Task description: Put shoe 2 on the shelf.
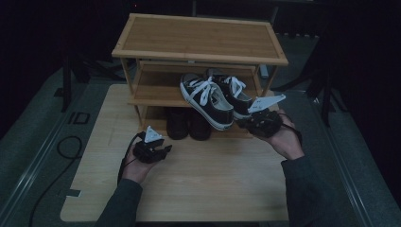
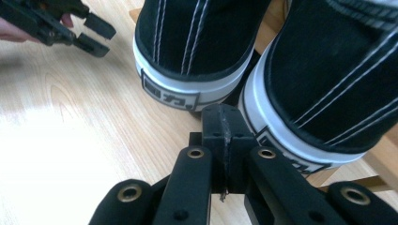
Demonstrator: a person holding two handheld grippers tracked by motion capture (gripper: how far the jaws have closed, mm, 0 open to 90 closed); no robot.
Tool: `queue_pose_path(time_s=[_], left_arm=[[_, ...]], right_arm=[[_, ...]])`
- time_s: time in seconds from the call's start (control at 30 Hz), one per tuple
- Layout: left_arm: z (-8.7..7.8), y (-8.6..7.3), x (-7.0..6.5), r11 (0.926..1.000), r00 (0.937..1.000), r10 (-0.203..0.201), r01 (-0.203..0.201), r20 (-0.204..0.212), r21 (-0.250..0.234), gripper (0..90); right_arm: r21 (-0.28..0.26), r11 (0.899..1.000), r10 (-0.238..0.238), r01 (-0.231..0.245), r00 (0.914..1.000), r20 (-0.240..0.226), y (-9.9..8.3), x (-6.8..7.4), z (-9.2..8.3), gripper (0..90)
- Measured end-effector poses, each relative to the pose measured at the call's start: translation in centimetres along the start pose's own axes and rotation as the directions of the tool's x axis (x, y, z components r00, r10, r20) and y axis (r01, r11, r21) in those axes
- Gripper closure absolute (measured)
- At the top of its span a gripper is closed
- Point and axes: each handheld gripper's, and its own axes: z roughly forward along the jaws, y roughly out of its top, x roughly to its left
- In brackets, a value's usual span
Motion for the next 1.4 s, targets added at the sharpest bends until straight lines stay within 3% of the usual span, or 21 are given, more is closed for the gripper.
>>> queue_pose_path(time_s=[0.33, 0.53, 0.77, 1.37, 1.4], left_arm=[[-0.9, 2.3, 0.2, 0.9994, 0.9998, 0.020, -0.020, 0.010, -0.027, 62.2], [-1.5, 3.7, 0.7, 0.9981, 0.9996, 0.028, -0.027, 0.006, -0.054, 72.9], [-2.1, 5.8, 1.4, 0.9979, 0.9993, 0.036, -0.037, -0.007, -0.053, 89.0], [-3.8, 11.2, 3.1, 0.9937, 0.9942, 0.066, -0.073, -0.085, -0.085, 90.0], [-3.8, 11.5, 3.2, 0.9932, 0.9919, 0.072, -0.081, -0.105, -0.083, 90.0]], right_arm=[[0.003, 1.000, 0.008, -0.008, 0.9994, -0.032, -1.0, 0.6, 0.9, 89.9], [0.002, 1.000, 0.004, -0.004, 0.9988, -0.048, -1.4, 0.9, 1.1, 89.8], [-0.005, 1.000, -0.016, 0.016, 0.9977, -0.066, -1.6, 1.5, 1.2, 89.6], [-0.050, 0.998, -0.041, 0.037, 0.9955, -0.085, -1.6, 2.0, 0.9, 89.9], [-0.051, 0.998, -0.041, 0.036, 0.9955, -0.085, -1.6, 2.1, 0.9, 89.9]])
